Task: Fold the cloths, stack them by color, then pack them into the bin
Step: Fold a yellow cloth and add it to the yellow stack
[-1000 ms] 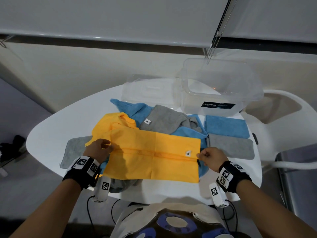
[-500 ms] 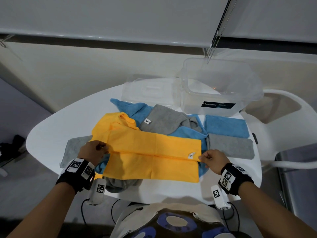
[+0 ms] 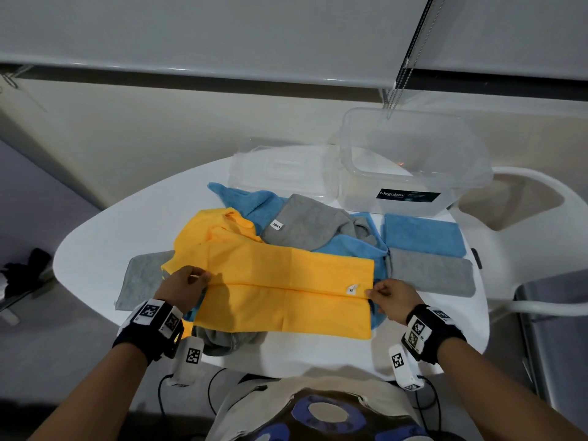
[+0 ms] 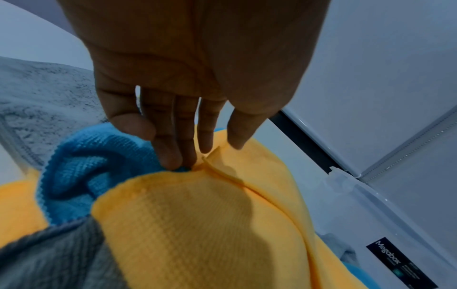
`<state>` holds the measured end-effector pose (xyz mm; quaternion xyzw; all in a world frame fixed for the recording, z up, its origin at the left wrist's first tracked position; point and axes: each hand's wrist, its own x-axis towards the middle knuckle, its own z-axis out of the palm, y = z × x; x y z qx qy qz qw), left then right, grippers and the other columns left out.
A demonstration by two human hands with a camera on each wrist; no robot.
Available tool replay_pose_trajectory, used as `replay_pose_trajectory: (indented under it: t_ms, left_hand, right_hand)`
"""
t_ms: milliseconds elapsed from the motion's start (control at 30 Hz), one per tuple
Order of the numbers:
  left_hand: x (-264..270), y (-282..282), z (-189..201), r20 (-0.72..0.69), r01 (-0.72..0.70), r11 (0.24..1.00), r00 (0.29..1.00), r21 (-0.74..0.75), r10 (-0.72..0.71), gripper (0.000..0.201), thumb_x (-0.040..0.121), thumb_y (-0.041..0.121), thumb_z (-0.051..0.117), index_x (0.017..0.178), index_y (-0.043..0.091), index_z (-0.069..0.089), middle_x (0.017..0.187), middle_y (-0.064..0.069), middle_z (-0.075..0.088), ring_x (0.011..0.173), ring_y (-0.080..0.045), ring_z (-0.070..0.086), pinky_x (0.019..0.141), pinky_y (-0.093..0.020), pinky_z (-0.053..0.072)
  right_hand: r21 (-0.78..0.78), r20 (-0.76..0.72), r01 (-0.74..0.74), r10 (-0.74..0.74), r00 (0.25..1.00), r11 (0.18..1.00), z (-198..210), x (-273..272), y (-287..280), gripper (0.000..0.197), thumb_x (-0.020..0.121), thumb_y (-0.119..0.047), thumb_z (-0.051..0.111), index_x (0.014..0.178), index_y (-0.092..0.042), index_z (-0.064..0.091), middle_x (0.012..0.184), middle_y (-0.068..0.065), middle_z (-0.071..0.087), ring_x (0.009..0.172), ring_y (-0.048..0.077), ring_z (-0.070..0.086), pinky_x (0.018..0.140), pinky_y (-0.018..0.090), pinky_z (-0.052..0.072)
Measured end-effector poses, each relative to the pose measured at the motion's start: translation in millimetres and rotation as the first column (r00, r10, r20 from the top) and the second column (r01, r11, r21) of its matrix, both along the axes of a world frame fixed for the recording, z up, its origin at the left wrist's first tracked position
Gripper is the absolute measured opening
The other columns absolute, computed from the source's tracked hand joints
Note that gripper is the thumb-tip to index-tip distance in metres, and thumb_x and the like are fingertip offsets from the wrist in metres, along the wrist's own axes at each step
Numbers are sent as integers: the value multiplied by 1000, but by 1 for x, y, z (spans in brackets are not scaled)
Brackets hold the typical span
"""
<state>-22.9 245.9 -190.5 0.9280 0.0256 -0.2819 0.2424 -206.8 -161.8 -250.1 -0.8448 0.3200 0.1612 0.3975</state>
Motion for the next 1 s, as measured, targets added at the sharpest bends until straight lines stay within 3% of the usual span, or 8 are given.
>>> replay_pose_trajectory:
  t_ms: [67,167,333,467,567,667,833,1000]
  left_hand:
    - [0,-5,-1,-22,-62,997,998,-56,61,42,97,49,44,119,15,56,88,-5,65,82,-23,59,76,-34,45]
    - [1,-10,-6,-58,-69,996,996,-51,66,53,96,58,36,117,14,57,96,-12,66,91,-30,61,84,-40,48]
    - [-2,-23,-10,-36,-33,999,999,27,34,46,99,51,32,87,10,46,79,-11,51,78,-30,53,66,-35,36]
    - [-7,-27,-13,45,-72,997,997,38,70,39,101,43,35,94,5,42,75,-12,48,70,-28,49,63,-35,36]
    - [-11,-28,-11,64,-86,996,994,-20,87,37,101,41,38,105,4,42,85,-12,51,88,-36,55,69,-36,36]
    - [-15,-28,-7,32,-70,995,997,-76,73,40,101,39,37,120,4,40,101,-13,47,105,-36,52,78,-34,32]
    - [-18,-25,-11,117,-41,995,992,-86,51,33,102,32,39,107,0,42,79,-13,48,78,-28,50,70,-39,39]
    - [-1,-28,5,275,34,999,961,-3,-32,26,101,29,42,106,4,44,83,-25,57,83,-43,57,68,-45,43]
  right_hand:
    - [-13,-33,-31,30,999,999,2,3,4,36,87,-49,64,77,-14,65,71,2,70,72,19,66,66,31,51]
    - [21,-45,-105,106,993,994,3,6,7,46,89,-53,59,72,-11,63,68,4,70,69,20,67,71,37,55]
    - [66,-15,-110,111,994,992,5,9,16,35,92,-48,59,92,-14,67,87,4,70,83,18,66,75,34,52]
    - [112,12,-89,88,996,990,5,10,14,27,92,-46,59,99,-19,64,96,1,70,89,18,65,78,34,51]
    - [208,5,0,-1,1000,978,-5,9,8,41,83,-51,68,103,-17,58,97,3,70,88,23,68,79,46,57]
    - [353,-14,169,-176,984,920,-3,11,12,38,87,-33,70,112,-15,49,106,12,66,91,29,67,70,45,58]
    - [363,-1,229,-245,969,903,-1,12,12,31,87,-20,72,103,-7,50,102,19,64,86,33,65,62,41,57]
    - [438,6,227,-256,967,870,11,6,15,27,86,-9,72,90,-9,45,82,18,57,65,26,55,57,38,49]
